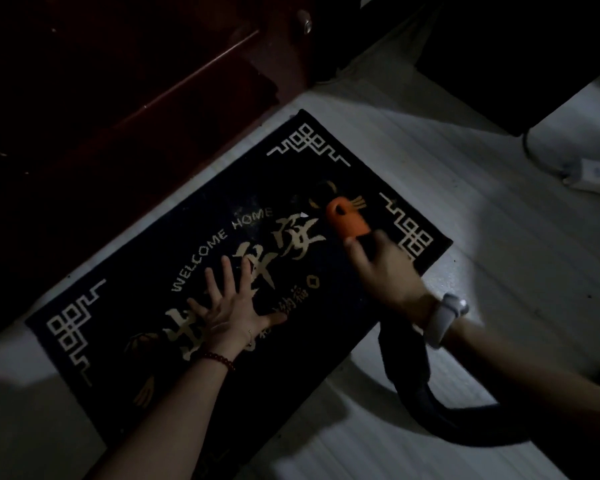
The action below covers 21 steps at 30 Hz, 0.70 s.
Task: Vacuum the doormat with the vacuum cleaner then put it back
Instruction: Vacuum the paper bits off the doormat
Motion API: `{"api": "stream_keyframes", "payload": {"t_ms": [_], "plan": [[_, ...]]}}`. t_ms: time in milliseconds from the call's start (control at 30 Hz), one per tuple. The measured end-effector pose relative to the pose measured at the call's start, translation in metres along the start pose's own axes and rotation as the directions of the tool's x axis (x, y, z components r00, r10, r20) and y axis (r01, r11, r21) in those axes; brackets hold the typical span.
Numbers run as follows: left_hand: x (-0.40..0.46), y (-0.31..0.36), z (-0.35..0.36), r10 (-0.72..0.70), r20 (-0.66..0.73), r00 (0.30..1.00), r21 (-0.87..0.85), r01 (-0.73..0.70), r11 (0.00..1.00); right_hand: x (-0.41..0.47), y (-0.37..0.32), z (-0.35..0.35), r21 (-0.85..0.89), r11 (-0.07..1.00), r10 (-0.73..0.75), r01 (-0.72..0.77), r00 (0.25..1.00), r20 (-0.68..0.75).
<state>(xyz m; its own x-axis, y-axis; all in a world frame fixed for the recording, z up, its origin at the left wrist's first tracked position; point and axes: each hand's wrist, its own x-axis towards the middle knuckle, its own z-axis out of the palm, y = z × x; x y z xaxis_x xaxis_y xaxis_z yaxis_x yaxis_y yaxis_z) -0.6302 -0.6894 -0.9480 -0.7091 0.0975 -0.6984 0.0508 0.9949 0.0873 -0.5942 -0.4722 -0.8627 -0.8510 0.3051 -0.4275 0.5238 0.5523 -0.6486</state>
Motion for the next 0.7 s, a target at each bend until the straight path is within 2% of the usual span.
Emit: {"api": "stream_keyframes", "payload": {"t_ms": [67,133,167,233,300,333,400,533,600,700], "plan": [[0.001,0.0,0.002,-0.001,-0.007,1.0,0.004,0.001,1.0,-0.027,0.003,0.014,-0.042,0.999,-0.019,0.025,0.991,0.129],[0.0,-0.001,0.002,0.0,-0.007,1.0,0.002,0.0,1.0,-0.037,0.007,0.012,-0.016,1.0,-0.005,0.008,0.983,0.183],[0.001,-0.001,0.002,0.002,-0.01,1.0,-0.002,-0.002,1.0,-0.033,0.008,0.006,0.004,1.0,0.0,-0.001,0.988,0.156],[0.001,-0.001,0.002,0.004,-0.012,1.0,-0.008,-0.004,1.0,-0.009,0.011,-0.009,-0.026,1.0,-0.007,0.006,1.0,-0.02],[0.001,-0.001,0.001,0.006,0.003,1.0,-0.013,-0.006,1.0,0.016,0.013,-0.028,-0.027,0.997,0.061,-0.069,0.974,-0.219],[0.002,-0.001,0.001,0.008,0.004,1.0,-0.013,-0.008,1.0,0.023,0.015,-0.033,-0.013,0.996,0.086,-0.093,0.962,-0.261],[0.002,-0.002,0.001,0.009,-0.006,1.0,-0.013,-0.009,1.0,0.013,0.015,-0.027,-0.019,0.998,0.058,-0.062,0.983,-0.173],[0.001,-0.002,0.002,0.003,-0.006,1.0,-0.011,-0.003,1.0,-0.049,0.017,0.014,-0.044,0.999,-0.006,0.013,0.987,0.159],[0.001,-0.002,0.002,-0.001,-0.003,1.0,-0.008,0.001,1.0,-0.054,0.017,0.007,0.024,0.999,0.033,-0.037,0.985,0.17],[0.001,-0.003,0.001,0.01,0.0,1.0,-0.002,-0.01,1.0,-0.039,0.019,-0.02,0.095,0.991,0.091,-0.094,0.995,0.039]]}}
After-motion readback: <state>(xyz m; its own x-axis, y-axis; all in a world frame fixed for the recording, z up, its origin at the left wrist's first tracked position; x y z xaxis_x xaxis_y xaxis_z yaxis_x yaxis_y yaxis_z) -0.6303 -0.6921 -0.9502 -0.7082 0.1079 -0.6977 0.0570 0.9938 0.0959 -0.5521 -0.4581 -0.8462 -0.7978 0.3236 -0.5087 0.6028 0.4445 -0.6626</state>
